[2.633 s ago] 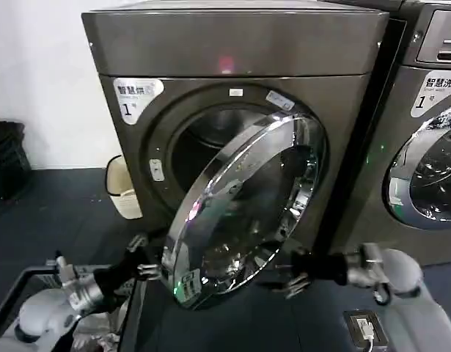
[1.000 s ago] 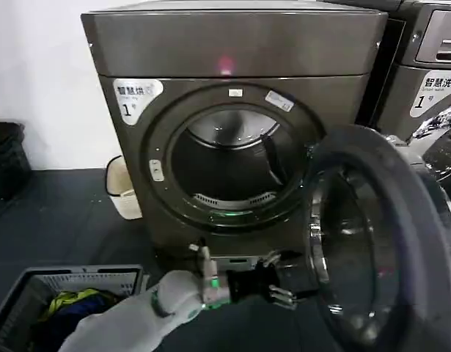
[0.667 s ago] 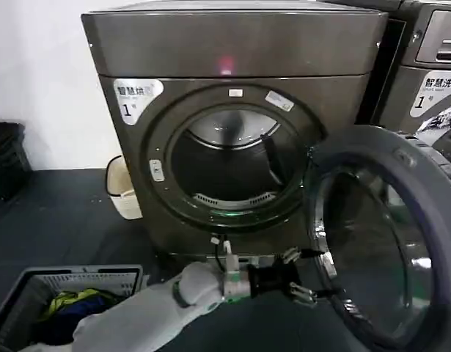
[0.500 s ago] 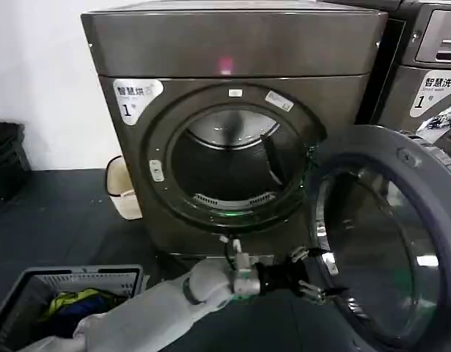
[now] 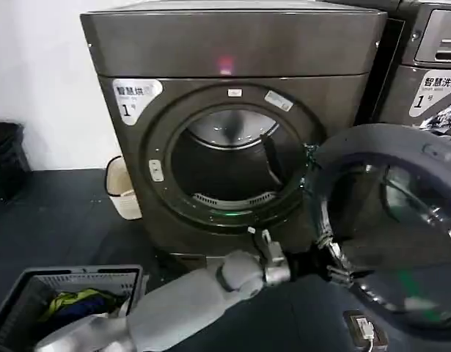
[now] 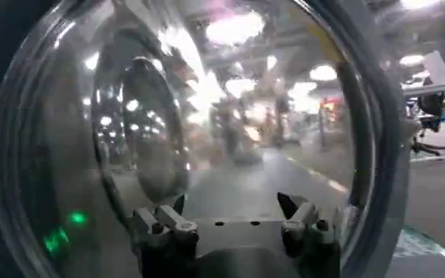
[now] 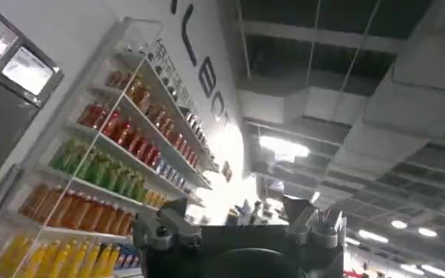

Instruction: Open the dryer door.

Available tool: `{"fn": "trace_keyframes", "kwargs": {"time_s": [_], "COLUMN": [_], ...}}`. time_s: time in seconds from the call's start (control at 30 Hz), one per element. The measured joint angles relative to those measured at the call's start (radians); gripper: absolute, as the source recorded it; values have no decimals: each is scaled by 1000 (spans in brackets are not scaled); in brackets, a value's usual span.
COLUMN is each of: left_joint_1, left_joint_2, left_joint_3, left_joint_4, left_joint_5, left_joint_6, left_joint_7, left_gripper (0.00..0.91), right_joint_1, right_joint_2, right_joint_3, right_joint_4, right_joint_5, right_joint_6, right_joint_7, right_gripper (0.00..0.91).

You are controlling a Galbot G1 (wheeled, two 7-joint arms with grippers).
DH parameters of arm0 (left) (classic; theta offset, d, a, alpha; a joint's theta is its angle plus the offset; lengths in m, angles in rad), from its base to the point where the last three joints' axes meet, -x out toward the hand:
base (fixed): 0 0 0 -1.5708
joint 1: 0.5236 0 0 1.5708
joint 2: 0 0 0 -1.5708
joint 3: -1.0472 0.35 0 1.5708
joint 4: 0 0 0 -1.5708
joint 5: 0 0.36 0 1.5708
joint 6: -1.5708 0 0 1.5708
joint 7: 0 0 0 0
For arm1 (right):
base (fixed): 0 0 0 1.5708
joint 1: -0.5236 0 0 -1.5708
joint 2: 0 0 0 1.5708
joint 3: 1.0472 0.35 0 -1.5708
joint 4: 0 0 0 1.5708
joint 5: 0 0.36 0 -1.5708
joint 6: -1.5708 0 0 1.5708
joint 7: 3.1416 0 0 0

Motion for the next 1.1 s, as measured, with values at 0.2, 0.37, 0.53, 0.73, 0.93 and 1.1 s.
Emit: {"fn": "trace_keyframes", "kwargs": {"time_s": [0.2,0.37,0.53,0.73,0.93,1.1], "left_joint_1": [-9,-18,-40,-62,-63,-69], "left_joint_2": [-60,-102,-134,-176,-189,-177], "left_joint_3": [13,10,3,0,-1,-18], "left_joint_4": [62,107,132,178,210,212], "left_joint_5": [65,74,61,68,69,66], "left_joint_6": [-71,-90,-100,-114,-117,-116], "left_joint_7": [-48,-72,-107,-124,-138,-148], "left_gripper": [907,907,907,907,907,907], "right_joint_1": [-4,-5,-5,-14,-14,-11], "right_joint_2": [0,2,2,-5,-12,-15], "right_joint_3": [4,2,1,11,12,6], "right_joint_4": [-5,-5,-3,0,-4,-7], "right_joint_5": [2,0,-1,0,-1,-2], "right_joint_6": [7,17,17,24,25,25], "right_joint_7": [-5,-11,-12,-20,-22,-23], "right_gripper": [907,907,907,907,907,907]}}
